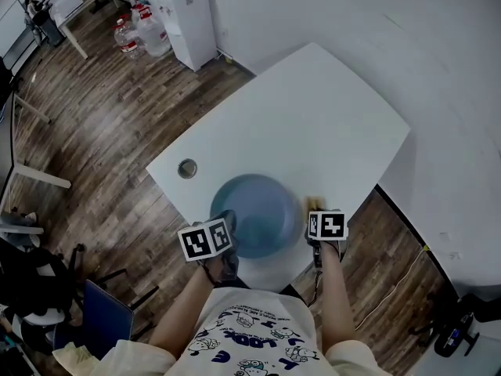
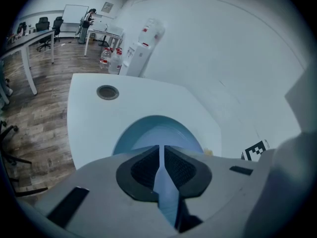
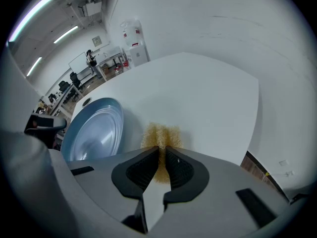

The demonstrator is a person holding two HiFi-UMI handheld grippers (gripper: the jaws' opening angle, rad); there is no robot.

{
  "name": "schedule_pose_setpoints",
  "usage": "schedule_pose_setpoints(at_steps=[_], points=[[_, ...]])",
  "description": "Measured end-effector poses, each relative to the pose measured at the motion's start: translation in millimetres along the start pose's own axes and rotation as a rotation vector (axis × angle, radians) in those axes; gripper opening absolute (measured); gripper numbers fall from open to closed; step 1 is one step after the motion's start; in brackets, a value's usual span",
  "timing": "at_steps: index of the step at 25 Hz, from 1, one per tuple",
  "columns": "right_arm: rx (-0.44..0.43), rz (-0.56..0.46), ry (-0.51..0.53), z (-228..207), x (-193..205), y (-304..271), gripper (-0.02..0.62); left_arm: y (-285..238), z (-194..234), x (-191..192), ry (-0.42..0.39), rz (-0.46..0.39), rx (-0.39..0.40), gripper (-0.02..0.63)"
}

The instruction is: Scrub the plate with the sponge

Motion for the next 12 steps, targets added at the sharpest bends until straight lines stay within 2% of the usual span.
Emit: schedule_pose_setpoints(at_steps=[12], points=[[-0.059, -0.05, -0.009, 4.0, -2.5, 3.5, 0.062, -10.0, -11.3, 11.0, -0.034, 0.046, 0.019, 0.039]])
Point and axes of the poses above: the fingertips, and each gripper's own axes: y backward along the fingers, z to its left, x out of its underside, the point moved 4 cm from there along y, backward along the fingers, and after that the axes turned 14 degrees about x, right-handed, at the moved point
